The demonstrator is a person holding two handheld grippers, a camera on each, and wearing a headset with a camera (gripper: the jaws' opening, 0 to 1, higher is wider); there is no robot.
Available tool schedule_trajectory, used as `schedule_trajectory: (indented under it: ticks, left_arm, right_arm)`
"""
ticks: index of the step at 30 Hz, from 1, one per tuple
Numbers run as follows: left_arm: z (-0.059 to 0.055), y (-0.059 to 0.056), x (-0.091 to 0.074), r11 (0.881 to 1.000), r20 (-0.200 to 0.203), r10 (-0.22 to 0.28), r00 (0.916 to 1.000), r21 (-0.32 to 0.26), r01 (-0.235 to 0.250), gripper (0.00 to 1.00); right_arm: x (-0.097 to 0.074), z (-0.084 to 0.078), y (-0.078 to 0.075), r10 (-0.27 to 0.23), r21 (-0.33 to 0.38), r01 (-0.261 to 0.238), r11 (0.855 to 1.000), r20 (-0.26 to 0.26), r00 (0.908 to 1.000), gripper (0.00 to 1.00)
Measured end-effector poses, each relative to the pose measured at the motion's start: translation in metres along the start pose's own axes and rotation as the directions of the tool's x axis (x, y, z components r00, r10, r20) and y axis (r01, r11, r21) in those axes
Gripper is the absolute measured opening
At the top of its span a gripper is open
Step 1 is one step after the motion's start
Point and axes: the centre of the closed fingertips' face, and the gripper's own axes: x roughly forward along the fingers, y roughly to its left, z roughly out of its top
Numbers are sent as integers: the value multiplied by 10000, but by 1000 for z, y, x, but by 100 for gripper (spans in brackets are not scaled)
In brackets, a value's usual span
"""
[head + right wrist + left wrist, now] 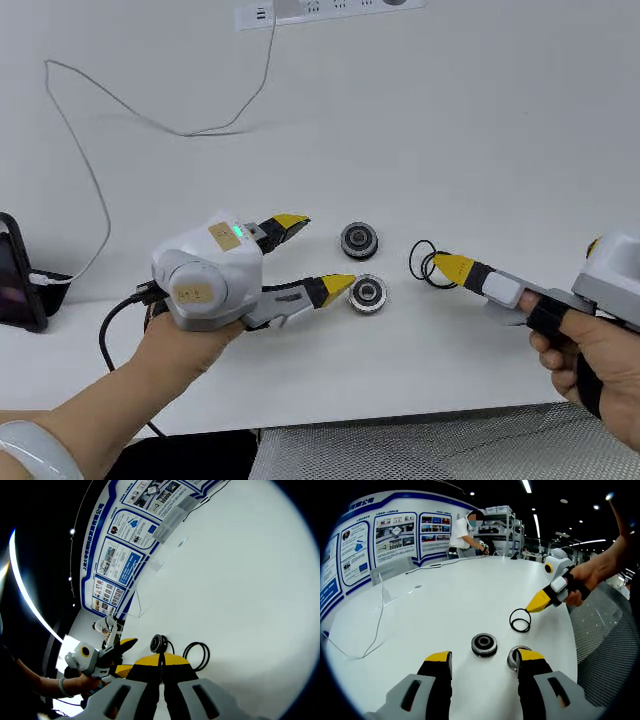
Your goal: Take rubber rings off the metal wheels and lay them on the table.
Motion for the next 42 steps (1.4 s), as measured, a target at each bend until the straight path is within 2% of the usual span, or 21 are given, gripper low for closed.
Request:
schedule_trajectory:
  ticks: [11,14,18,26,29,36,42]
  left_arm:
    - [-2,0,-1,10000,-54,-7,10000,-37,7,52]
    - [-3,0,0,10000,-84,-8,10000,-40,8,52]
    - [-4,0,0,10000,-105,-12,9999,-48,11,52]
    - [-4,1,0,10000,-103,-34,9999,-60,33,51]
    - [-4,1,0,10000,-109,-36,9999,-39,36,51]
    - [-3,0,0,10000,-110,-62,9999,-21,62,50]
    - [-2,0,1,10000,-104,-82,9999,2,82,49]
  right_arm:
    - [-3,0,-20,-830,-547,821,9951,-151,9964,2]
    - [-4,-2,-24,-1142,-1073,1107,9880,-275,9931,3]
    - [-4,-2,-25,-1203,-1178,1159,9863,-307,9923,6]
    - [-6,-2,-32,-1665,-2042,1539,9668,-458,9850,10]
    - [-8,-2,-34,-1832,-2480,1647,9547,-530,9817,11]
    - [-8,-1,-31,-1768,-2698,1573,9500,-496,9830,14]
    - [0,0,-18,-1417,-3266,1182,9377,-492,9887,19]
